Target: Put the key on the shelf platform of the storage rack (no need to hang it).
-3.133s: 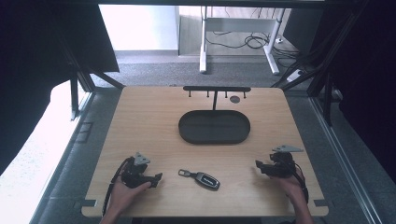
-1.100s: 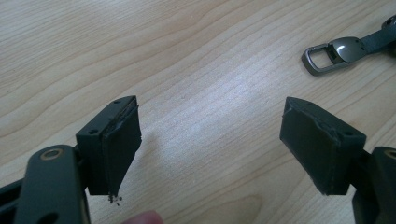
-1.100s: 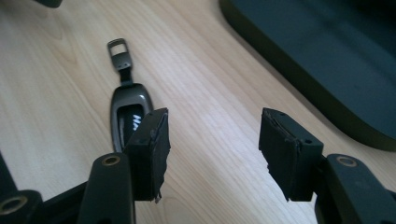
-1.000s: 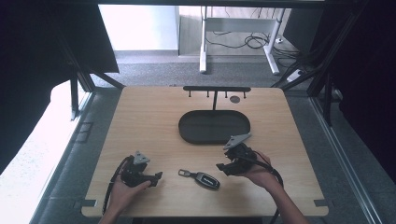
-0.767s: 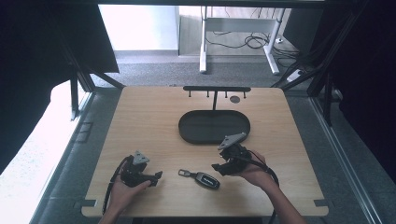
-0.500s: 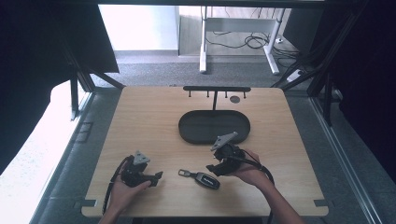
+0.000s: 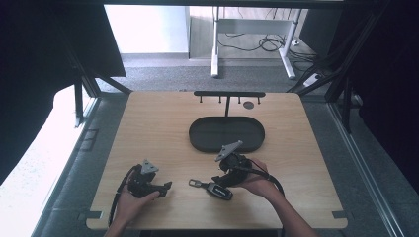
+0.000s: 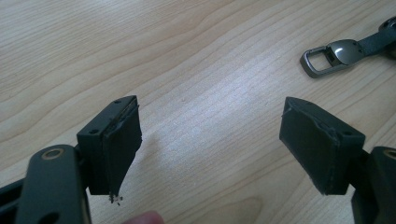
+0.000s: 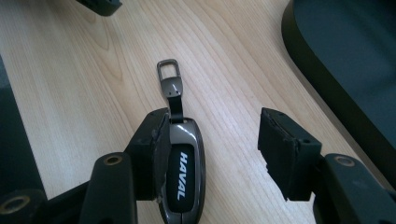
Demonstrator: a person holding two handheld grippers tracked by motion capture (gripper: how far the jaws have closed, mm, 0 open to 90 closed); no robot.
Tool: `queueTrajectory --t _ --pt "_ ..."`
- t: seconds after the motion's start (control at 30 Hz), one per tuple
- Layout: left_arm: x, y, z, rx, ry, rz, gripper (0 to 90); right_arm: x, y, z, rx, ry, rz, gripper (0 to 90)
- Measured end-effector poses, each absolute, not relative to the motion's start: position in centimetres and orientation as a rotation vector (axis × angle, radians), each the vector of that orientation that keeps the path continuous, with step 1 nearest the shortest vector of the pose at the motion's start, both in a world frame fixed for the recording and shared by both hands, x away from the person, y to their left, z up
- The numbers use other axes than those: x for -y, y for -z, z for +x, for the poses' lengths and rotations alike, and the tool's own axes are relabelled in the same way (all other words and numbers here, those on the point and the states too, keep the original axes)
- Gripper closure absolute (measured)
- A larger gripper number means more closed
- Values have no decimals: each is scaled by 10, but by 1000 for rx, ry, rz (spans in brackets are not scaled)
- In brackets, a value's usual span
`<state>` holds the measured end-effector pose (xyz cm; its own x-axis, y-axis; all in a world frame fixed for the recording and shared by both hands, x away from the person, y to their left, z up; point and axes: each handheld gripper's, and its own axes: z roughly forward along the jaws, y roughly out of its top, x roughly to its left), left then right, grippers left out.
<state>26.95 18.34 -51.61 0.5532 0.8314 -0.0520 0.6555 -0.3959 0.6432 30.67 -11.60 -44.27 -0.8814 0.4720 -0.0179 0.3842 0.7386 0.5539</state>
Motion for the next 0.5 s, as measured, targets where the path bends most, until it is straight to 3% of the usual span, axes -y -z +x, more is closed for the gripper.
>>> queueTrajectory --t 0.5 --pt "-183 518 270 -1189 -364 2179 210 103 445 305 -2800 -838 648 449"
